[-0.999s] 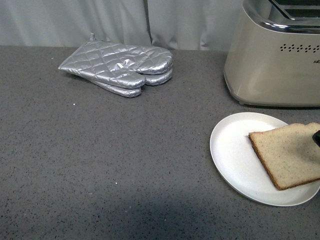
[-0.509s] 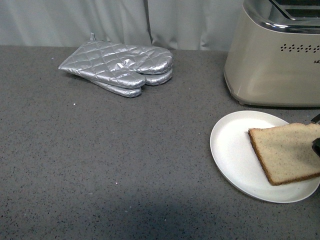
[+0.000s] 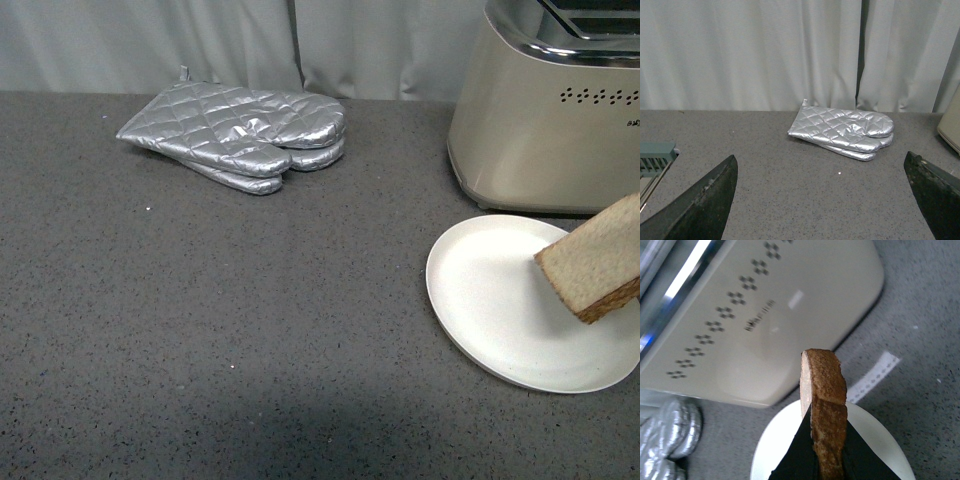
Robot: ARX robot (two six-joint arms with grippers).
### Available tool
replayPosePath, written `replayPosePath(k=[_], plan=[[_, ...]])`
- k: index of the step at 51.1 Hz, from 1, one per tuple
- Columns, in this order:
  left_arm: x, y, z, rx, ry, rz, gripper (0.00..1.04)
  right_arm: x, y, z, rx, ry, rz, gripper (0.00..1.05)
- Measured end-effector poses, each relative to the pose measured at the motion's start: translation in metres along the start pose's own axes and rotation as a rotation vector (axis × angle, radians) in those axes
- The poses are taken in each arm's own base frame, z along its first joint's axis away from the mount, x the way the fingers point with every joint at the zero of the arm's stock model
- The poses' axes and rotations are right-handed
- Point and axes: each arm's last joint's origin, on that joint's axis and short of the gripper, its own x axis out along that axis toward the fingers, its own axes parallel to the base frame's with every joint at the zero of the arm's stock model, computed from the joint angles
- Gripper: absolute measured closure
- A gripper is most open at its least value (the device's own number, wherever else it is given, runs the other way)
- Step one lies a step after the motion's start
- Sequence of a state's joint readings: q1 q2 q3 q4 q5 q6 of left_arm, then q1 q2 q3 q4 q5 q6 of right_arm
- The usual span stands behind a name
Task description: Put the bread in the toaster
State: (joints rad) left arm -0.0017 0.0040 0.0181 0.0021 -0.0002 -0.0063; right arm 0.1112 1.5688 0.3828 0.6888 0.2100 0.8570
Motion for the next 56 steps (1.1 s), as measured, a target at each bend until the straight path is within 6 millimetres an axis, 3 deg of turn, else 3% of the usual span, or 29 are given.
replayPosePath(k=[6, 13, 19, 24, 33, 44, 56], plan=[[0.0, 0.0, 0.0, 0.0, 0.0, 0.0, 0.07, -0.023, 0.02, 0.016, -0.012, -0.085, 0.029, 1.03], [0.0, 0.0, 0.0, 0.0, 0.0, 0.0, 0.07, -0.067, 0.076, 0.065, 0.015, -0.314, 0.108, 1.03], [0.0, 0.0, 0.0, 0.0, 0.0, 0.0, 0.07, -0.078, 0.113, 0.101, 0.032, -0.517, 0.068, 1.03], [0.0, 0.0, 0.0, 0.0, 0.0, 0.0, 0.07, -0.064, 0.132, 0.117, -0.005, -0.615, -0.14, 1.03], [0.0, 0.0, 0.0, 0.0, 0.0, 0.0, 0.07, -0.027, 0.148, 0.12, -0.068, -0.684, -0.374, 1.03], [0.0, 0.0, 0.0, 0.0, 0.0, 0.0, 0.07, 0.017, 0.156, 0.099, -0.159, -0.593, -0.552, 1.03], [0.0, 0.0, 0.0, 0.0, 0.0, 0.0, 0.07, 0.031, 0.161, 0.086, -0.151, -0.561, -0.595, 1.03]])
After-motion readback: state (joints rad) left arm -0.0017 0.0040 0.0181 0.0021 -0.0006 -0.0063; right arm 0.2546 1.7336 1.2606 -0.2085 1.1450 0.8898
